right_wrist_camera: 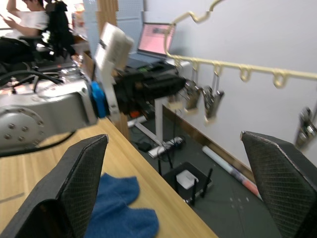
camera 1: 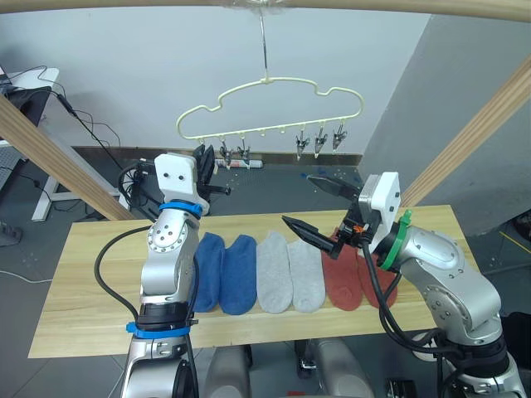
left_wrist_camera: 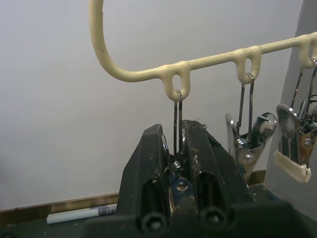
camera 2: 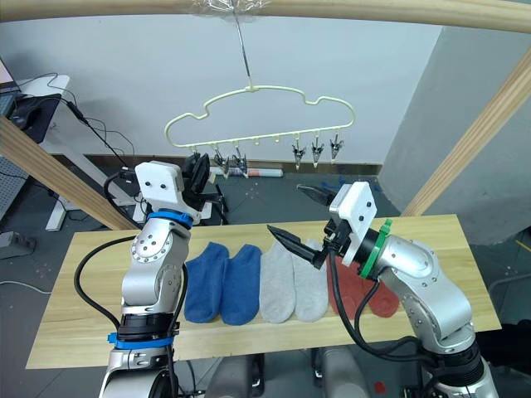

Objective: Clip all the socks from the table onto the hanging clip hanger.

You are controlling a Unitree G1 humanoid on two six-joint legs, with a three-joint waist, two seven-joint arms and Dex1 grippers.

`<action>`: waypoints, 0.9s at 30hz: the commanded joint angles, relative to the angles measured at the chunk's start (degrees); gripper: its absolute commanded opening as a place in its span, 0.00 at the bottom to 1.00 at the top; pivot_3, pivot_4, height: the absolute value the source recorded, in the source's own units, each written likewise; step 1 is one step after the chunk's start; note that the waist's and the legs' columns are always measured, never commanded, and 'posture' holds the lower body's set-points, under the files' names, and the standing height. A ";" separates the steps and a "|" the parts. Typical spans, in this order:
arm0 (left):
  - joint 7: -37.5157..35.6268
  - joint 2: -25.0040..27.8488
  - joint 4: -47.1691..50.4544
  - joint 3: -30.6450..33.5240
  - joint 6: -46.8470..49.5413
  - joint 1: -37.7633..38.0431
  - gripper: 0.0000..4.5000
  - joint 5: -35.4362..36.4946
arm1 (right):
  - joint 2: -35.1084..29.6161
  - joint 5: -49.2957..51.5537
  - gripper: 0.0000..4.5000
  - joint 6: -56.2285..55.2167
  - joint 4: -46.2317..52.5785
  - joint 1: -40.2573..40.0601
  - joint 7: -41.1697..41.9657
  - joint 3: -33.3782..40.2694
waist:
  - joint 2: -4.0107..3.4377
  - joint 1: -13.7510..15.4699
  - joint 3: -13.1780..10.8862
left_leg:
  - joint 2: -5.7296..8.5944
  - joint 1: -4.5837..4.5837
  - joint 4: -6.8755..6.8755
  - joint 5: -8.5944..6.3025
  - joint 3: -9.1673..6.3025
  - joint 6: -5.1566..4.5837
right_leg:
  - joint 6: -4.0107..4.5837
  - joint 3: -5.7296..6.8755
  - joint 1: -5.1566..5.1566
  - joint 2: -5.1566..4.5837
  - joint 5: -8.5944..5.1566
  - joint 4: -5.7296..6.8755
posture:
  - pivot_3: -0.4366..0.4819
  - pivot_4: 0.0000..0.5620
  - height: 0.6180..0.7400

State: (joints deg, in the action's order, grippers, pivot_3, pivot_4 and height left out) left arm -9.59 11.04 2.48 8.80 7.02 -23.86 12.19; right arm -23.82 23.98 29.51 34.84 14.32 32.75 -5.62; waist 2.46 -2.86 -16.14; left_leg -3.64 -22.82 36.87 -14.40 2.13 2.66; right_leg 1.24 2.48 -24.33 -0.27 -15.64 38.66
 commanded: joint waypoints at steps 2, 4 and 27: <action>-1.15 1.36 3.89 -0.71 -0.11 0.53 0.05 -0.60 | -2.12 -7.83 1.00 -5.35 -5.45 -6.52 -4.13 2.44 | 0.00 0.13 0.00 | 0.01 -0.01 0.00 0.03 0.01 0.05 | 0.00 0.00 0.00 -0.02 0.00 -0.02 | 0.34 0.52 1.00; -2.02 2.11 4.82 -0.91 1.02 0.67 0.05 -0.01 | -1.83 -12.77 1.00 -7.85 -10.86 -10.38 -8.54 3.20 | 0.01 0.25 0.00 | 0.02 -0.01 0.00 0.03 0.04 0.06 | -0.02 -0.01 0.00 -0.04 0.01 -0.03 | 0.34 0.53 1.00; -8.08 6.52 11.09 1.32 14.79 1.00 0.05 8.36 | 9.11 -14.79 0.73 -13.52 -54.78 -6.14 -20.85 14.92 | -0.26 1.09 -1.14 | -0.02 0.09 0.00 0.10 0.24 0.18 | -0.09 -0.25 -0.01 -0.01 0.05 0.04 | 0.39 0.57 1.00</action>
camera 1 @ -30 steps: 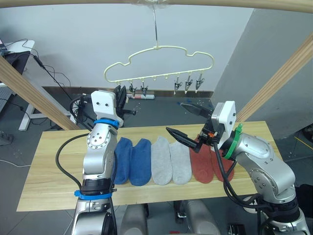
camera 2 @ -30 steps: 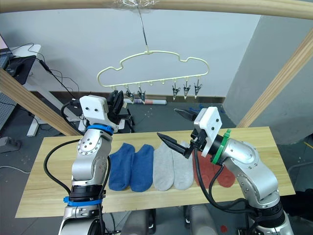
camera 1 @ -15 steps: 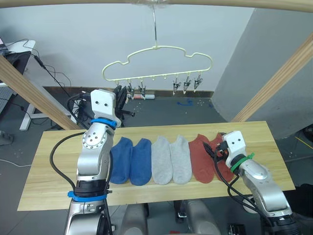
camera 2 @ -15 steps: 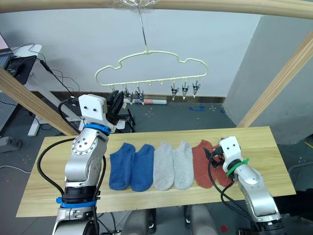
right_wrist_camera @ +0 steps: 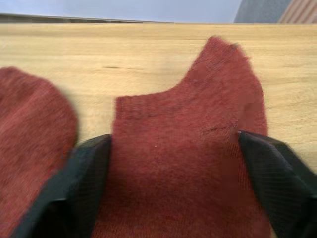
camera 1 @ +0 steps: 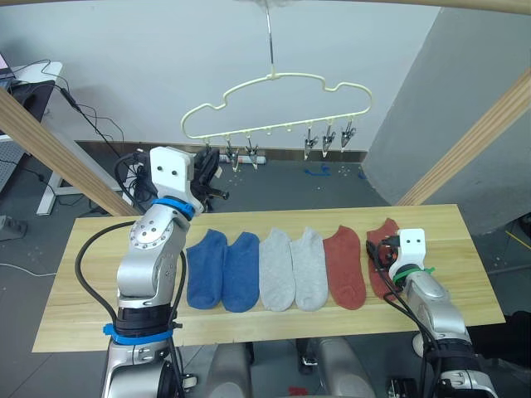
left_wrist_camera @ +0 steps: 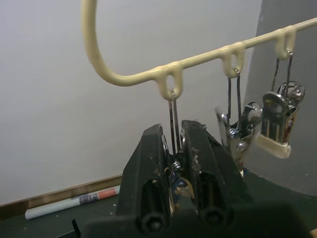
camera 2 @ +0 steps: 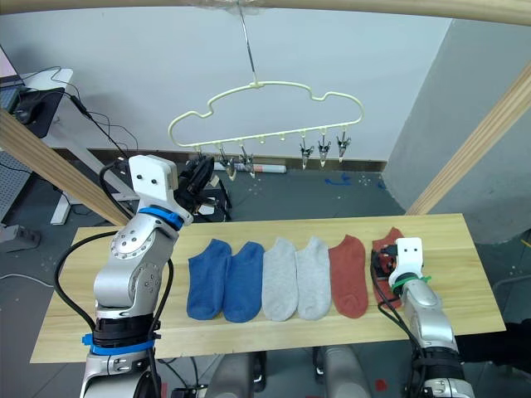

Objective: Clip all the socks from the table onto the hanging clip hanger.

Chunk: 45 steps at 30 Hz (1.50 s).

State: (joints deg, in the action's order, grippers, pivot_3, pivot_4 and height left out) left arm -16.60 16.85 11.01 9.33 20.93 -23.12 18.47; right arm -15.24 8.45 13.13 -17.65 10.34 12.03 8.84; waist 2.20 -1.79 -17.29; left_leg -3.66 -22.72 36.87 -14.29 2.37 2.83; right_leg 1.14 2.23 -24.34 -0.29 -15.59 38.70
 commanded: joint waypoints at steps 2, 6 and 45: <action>-1.67 1.00 2.72 1.21 1.94 0.20 0.05 3.08 | 0.72 0.53 0.58 2.83 -1.78 -2.56 0.02 0.56 | 0.01 0.05 0.00 | 0.00 0.01 0.00 -0.01 -0.01 -0.01 | -0.02 0.01 0.00 0.00 0.01 0.01 | 0.39 0.57 1.00; -3.89 2.55 3.48 2.17 5.38 -0.35 0.05 6.83 | 0.33 0.05 0.28 1.93 1.60 -4.29 2.32 -0.73 | 0.01 0.00 0.00 | -0.01 0.03 0.00 -0.01 -0.01 -0.02 | -0.02 0.00 0.00 0.00 0.01 0.03 | 0.38 0.57 1.00; -2.48 3.64 8.94 4.29 19.85 -2.59 0.05 21.40 | 7.81 -21.08 0.00 -4.73 14.34 28.17 18.52 -35.06 | -0.10 0.03 -0.32 | 0.05 -0.23 0.05 0.06 -0.15 0.14 | 0.03 0.15 -0.22 -0.12 0.11 0.10 | 0.39 0.53 1.00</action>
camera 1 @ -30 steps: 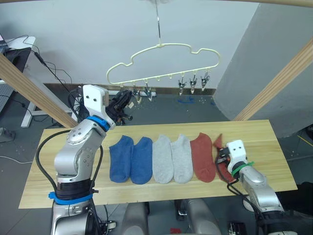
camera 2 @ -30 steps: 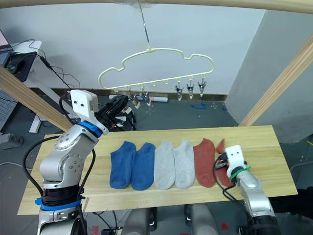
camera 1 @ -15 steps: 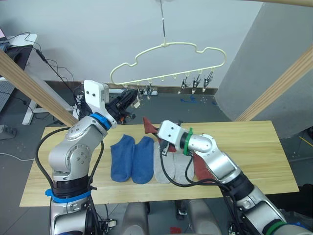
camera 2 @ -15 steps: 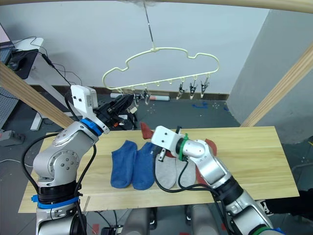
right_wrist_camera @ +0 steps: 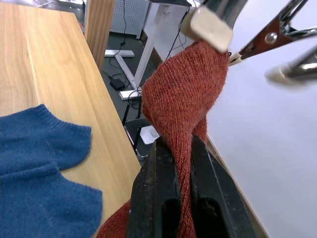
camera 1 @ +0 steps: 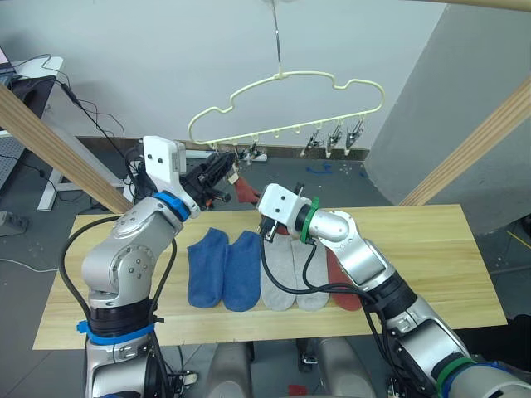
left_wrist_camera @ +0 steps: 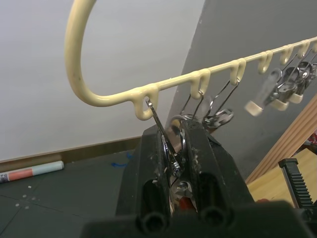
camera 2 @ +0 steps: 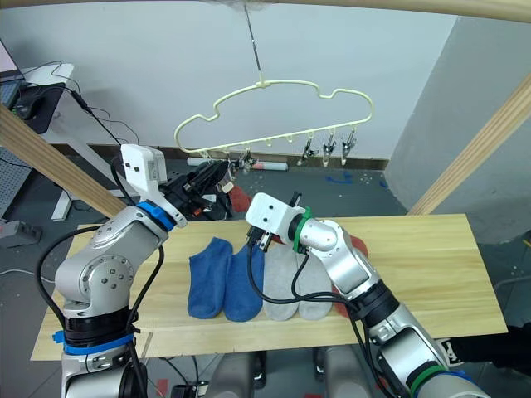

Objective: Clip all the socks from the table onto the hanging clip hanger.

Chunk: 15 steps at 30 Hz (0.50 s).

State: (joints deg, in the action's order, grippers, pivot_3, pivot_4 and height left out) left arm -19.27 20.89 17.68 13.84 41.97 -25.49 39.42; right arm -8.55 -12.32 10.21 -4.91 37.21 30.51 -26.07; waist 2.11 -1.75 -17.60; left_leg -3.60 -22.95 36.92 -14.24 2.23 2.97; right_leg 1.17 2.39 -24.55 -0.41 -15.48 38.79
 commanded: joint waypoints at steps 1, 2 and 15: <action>0.25 -0.52 2.28 -0.24 -1.22 -0.23 0.05 0.43 | 1.34 -0.31 0.00 -1.84 1.56 1.39 -0.02 -0.22 | 0.00 0.00 0.00 | 0.00 0.01 0.00 0.00 0.00 0.00 | 0.02 0.00 0.00 0.00 0.01 0.01 | 0.39 0.53 1.00; 0.33 -0.65 2.30 -0.21 -1.20 -0.23 0.05 0.46 | 1.65 -0.36 0.00 -1.92 1.40 1.56 -0.15 -0.31 | 0.00 -0.02 0.00 | 0.00 0.00 0.00 0.00 0.00 0.00 | 0.03 0.00 0.00 0.00 0.02 0.01 | 0.39 0.53 1.00; 1.48 -0.83 3.15 0.96 0.53 1.58 0.13 2.11 | 3.29 -0.38 0.00 -2.70 -0.28 2.60 -0.84 0.54 | 0.00 -0.01 0.00 | 0.00 0.01 0.02 0.00 0.00 0.00 | 0.12 0.00 0.00 0.00 0.07 0.04 | 0.40 0.52 1.00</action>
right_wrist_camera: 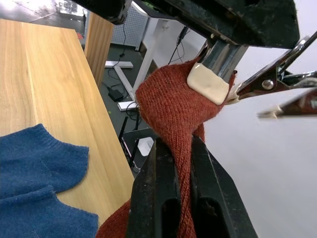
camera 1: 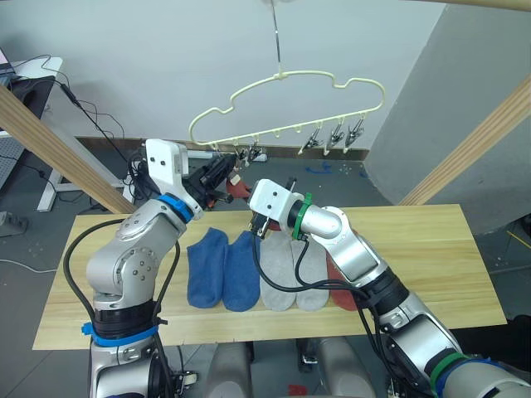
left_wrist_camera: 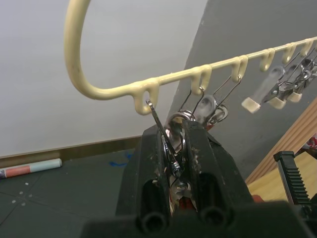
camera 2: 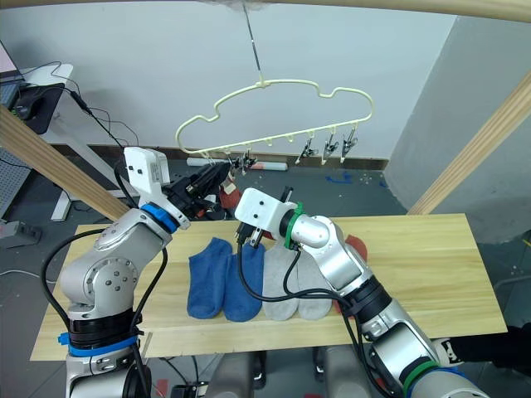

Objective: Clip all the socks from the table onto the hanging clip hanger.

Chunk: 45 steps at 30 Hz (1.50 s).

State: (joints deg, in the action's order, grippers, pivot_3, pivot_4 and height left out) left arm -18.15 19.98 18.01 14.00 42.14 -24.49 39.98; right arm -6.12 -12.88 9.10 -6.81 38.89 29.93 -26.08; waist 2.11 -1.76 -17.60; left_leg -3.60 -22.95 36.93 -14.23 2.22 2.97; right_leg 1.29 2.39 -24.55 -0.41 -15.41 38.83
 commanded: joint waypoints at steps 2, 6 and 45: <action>0.86 0.05 2.69 1.14 0.50 0.81 0.27 1.86 | 0.93 0.23 0.00 -1.65 1.60 0.94 -0.20 0.53 | 0.00 0.00 0.00 | 0.00 0.00 0.00 0.00 -0.01 0.00 | 0.01 0.00 0.00 0.00 0.00 0.00 | 0.40 0.52 1.00; 0.92 0.62 2.98 1.04 0.44 1.54 0.56 1.74 | 1.12 0.42 0.00 -1.93 1.60 0.94 0.02 0.47 | 0.00 0.00 0.00 | 0.00 0.01 0.00 0.00 -0.01 0.00 | 0.01 0.00 0.00 0.00 0.00 0.01 | 0.40 0.52 1.00; 6.12 -10.91 -9.53 -11.82 -37.99 4.35 0.76 -29.94 | -13.28 10.72 0.48 21.63 42.84 -18.01 6.42 14.75 | 0.03 -0.38 -0.03 | 0.01 0.02 0.00 -0.13 0.03 -0.25 | -0.26 -0.03 0.00 0.04 -0.15 -0.01 | 0.30 0.59 1.00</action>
State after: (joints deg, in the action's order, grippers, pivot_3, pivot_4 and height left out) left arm -12.88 9.58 7.85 2.52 6.50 -18.99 10.93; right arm -19.29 -3.54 30.75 32.79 21.10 36.79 -12.30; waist 2.14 -2.14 -17.63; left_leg -3.59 -22.93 36.93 -14.37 2.25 2.72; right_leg 1.03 2.36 -24.55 -0.37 -15.56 38.81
